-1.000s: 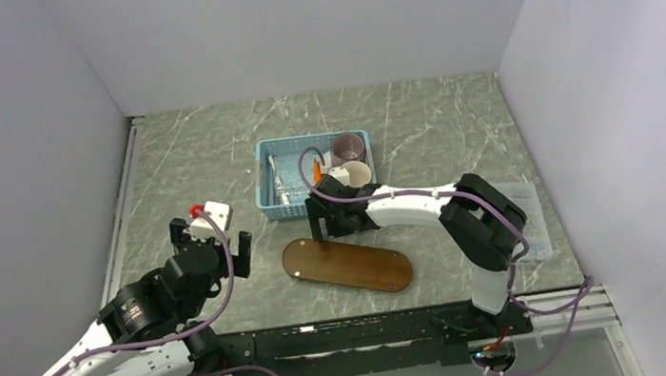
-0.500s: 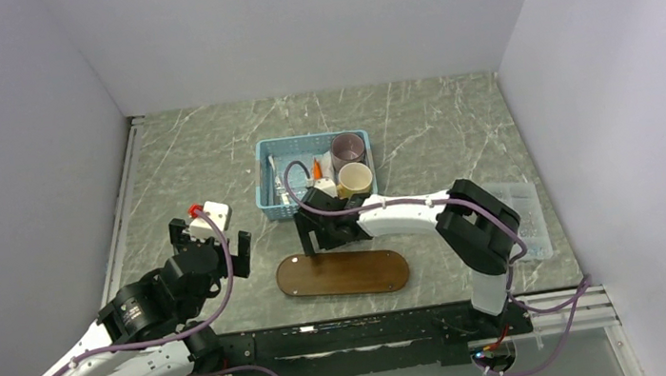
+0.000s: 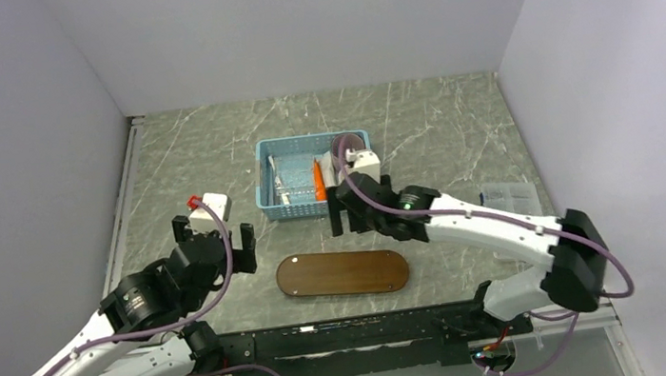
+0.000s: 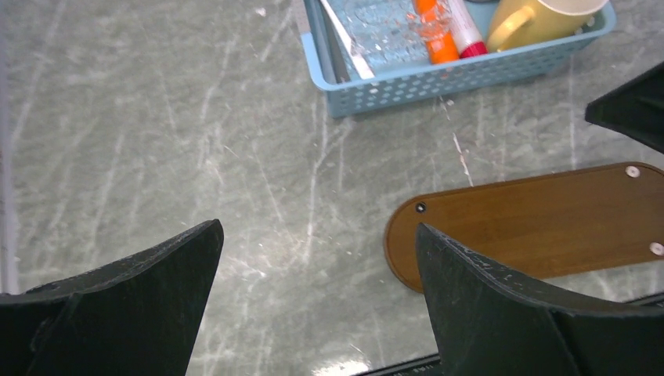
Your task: Prepare toiletry sets of a toothbrush and toothpaste on the tray
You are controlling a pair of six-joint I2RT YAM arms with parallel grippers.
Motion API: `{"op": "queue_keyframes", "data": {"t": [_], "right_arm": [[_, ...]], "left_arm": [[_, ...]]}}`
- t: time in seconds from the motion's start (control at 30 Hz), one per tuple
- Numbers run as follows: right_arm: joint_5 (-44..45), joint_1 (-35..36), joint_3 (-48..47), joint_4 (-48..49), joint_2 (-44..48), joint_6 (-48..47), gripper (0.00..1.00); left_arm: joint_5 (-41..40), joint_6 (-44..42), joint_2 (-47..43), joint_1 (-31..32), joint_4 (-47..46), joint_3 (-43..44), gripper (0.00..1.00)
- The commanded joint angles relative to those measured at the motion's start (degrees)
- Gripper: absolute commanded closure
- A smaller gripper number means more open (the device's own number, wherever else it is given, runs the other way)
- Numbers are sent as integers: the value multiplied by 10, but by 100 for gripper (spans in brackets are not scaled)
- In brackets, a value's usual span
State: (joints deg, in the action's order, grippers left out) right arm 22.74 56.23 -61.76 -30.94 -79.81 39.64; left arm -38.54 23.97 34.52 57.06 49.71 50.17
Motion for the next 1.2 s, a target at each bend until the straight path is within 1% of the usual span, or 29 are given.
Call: {"op": "queue_keyframes", "data": {"t": [0.0, 0.3, 0.47, 0.53, 0.67, 0.73, 0.97, 1.17], "right_arm": [[37, -1, 65, -78, 69, 34, 4], [-9, -1, 182, -144, 224, 109, 4], [-52, -1, 244, -119, 282, 147, 4], [-65, -1, 267, -100, 296, 160, 4], [-75, -1, 292, -82, 298, 182, 3], [-76, -1, 300, -75, 295, 190, 3], [-79, -2, 324, -38, 283, 208, 2], [-85, -6, 329, -4, 246, 210, 2]], "left_arm": [[50, 72, 11, -2, 9, 0, 1], [164, 167, 24, -2, -16, -58, 1], [203, 193, 20, -8, -61, -110, 1], [224, 197, 20, -20, -80, -129, 1], [278, 197, 20, -54, -117, -167, 1], [290, 191, 22, -70, -135, -186, 1], [373, 171, 40, -144, -208, -241, 1], [391, 155, 72, -183, -233, -252, 1]]}}
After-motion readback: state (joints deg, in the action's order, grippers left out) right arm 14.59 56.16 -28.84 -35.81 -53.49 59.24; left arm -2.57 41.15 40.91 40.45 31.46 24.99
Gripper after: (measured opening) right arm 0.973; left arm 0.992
